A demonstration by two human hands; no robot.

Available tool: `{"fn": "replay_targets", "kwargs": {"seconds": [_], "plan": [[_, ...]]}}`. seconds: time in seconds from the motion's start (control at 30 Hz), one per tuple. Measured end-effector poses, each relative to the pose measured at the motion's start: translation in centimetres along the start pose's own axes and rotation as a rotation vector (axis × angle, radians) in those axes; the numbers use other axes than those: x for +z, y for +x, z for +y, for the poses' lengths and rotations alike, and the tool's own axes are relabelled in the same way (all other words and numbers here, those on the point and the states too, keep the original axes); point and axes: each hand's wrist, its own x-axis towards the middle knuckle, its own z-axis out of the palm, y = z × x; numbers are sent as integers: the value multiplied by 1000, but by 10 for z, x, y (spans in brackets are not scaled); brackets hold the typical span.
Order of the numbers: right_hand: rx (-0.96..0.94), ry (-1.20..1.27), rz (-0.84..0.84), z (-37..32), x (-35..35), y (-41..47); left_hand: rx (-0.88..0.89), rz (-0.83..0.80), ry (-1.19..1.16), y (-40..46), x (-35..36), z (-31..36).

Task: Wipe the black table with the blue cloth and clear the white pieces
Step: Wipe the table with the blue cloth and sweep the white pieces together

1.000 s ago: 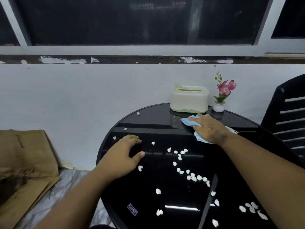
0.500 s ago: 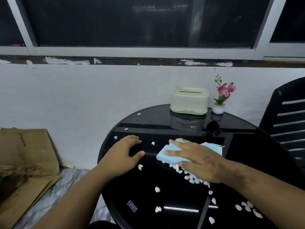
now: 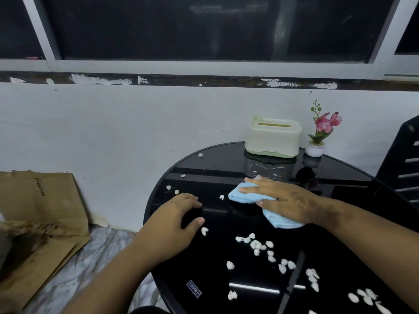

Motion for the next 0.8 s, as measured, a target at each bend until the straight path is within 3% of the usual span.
{"fn": "replay_targets", "kwargs": {"seconds": [0.37, 0.57, 0.8], "plan": [[315, -41, 219, 28, -2, 103, 34, 22, 0, 2, 2, -3], [485, -285, 216, 7, -1, 160, 42, 34, -24, 1, 5, -6], [569, -252, 236, 0, 0, 203, 51, 54, -58, 3, 7, -9]]}}
